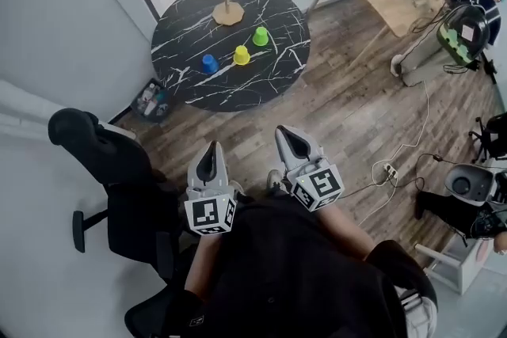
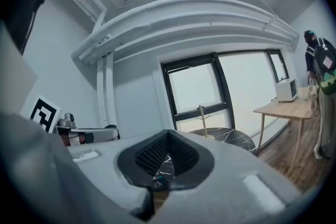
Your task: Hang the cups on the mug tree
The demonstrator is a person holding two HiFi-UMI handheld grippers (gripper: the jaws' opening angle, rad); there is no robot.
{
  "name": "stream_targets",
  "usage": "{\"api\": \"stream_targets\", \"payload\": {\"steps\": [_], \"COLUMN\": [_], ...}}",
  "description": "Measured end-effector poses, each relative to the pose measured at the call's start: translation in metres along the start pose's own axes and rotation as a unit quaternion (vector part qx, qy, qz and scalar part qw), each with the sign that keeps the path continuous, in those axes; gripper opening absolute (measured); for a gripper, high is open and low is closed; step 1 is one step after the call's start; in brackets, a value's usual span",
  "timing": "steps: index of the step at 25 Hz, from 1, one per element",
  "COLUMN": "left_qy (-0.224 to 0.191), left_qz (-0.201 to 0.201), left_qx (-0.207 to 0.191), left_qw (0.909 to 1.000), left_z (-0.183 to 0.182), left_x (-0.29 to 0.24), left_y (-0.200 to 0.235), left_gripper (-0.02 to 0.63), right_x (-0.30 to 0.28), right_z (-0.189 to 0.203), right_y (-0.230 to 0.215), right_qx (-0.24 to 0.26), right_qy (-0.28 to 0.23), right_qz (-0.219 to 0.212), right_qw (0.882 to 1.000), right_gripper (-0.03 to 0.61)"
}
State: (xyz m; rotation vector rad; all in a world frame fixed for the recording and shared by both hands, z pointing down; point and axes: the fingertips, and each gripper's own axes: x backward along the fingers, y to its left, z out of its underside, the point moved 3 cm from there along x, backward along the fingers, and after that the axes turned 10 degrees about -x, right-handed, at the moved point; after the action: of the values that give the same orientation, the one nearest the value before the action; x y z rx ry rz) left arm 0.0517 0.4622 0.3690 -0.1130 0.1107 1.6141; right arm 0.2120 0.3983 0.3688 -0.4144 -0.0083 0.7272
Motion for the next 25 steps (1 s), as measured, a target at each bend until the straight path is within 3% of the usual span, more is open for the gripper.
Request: {"api": "stream_targets", "payload": {"steps": [15, 25], "left_qy": [0.014, 0.01], "left_qz": [-0.001, 0.026], "left_qx": [0.011, 0.014], "left_qw": [0.9998, 0.9995], "left_z": [0.015, 0.023], "left_x": [0.017, -0.011], "left_y": [0.066, 0.075], "left_gripper": [0.002, 0.002], "right_x": [-0.039, -0.066], "right_z": [0.021, 0.024], "right_y": [0.043, 0.023], "right_qx": [0.001, 0.005], "right_qy": [0.004, 0.006], "right_qz": [0.017, 0.044], "right_qw": [1.0, 0.999], "right_gripper": [-0.003, -0.003]}}
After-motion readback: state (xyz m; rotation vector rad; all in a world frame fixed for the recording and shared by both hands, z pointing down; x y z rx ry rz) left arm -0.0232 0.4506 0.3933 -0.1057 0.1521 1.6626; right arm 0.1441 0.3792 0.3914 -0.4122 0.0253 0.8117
